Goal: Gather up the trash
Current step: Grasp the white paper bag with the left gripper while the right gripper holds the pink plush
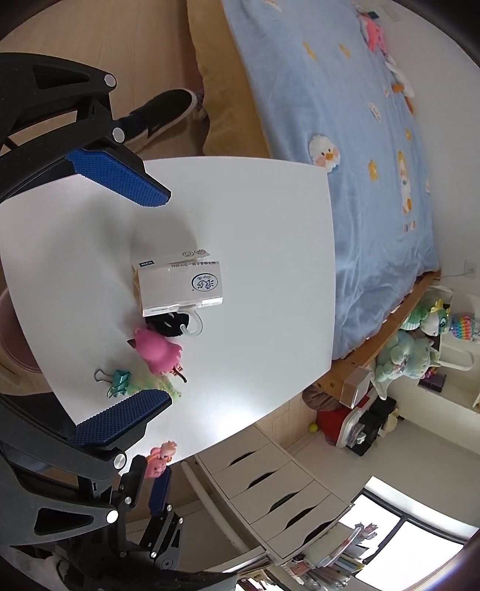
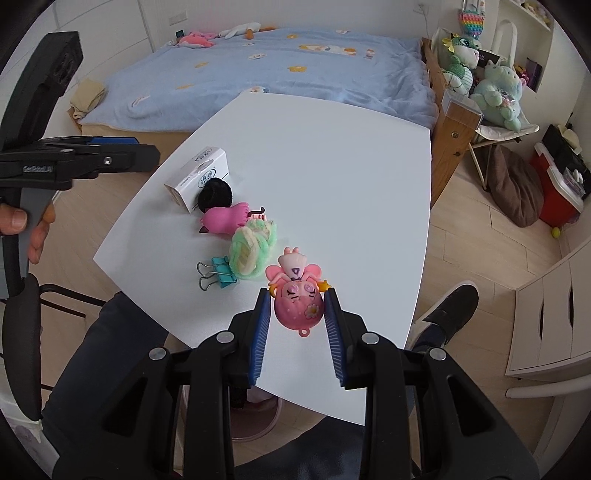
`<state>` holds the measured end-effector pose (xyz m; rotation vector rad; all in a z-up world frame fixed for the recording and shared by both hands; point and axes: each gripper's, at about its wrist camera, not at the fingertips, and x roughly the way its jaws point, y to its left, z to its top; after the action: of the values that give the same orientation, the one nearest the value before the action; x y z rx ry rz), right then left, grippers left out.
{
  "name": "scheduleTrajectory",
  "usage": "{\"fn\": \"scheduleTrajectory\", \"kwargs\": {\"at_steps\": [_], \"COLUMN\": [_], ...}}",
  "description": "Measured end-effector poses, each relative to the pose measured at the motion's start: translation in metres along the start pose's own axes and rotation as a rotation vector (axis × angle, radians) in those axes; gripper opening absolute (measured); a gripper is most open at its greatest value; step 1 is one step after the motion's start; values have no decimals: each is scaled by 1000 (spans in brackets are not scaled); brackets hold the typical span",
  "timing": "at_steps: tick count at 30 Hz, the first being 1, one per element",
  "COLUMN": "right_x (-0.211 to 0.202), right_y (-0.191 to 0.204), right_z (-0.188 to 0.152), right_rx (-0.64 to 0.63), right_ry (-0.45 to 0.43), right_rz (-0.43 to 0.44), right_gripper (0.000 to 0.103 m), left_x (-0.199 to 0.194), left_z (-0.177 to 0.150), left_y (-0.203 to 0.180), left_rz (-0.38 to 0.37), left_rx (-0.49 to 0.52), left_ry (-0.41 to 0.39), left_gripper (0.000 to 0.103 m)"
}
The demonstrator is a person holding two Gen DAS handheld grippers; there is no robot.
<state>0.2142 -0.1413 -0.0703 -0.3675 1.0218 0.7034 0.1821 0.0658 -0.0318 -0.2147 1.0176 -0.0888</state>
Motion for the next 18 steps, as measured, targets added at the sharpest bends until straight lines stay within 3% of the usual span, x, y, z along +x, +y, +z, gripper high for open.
{"fn": "scheduleTrajectory", "kwargs": {"at_steps": [11, 13, 17, 18], "right_x": [2, 2, 2, 2], "right_y": [1, 1, 0, 0], "right_z": [0, 0, 1, 1], "right_rx": [-3, -1, 0, -1], "right_ry": [8, 8, 8, 9], "right_rz": [1, 0, 0, -1], "right_gripper": [30, 30, 30, 30], "left_x": [30, 34, 38, 38], "left_z": [3, 2, -1, -2], "left_y": [12, 12, 12, 12], "left_rz": [5, -1, -9, -8], "left_rx": [-67, -71, -76, -76], "left_ry": [100, 115, 124, 125], "left_gripper": [93, 77, 64, 56]}}
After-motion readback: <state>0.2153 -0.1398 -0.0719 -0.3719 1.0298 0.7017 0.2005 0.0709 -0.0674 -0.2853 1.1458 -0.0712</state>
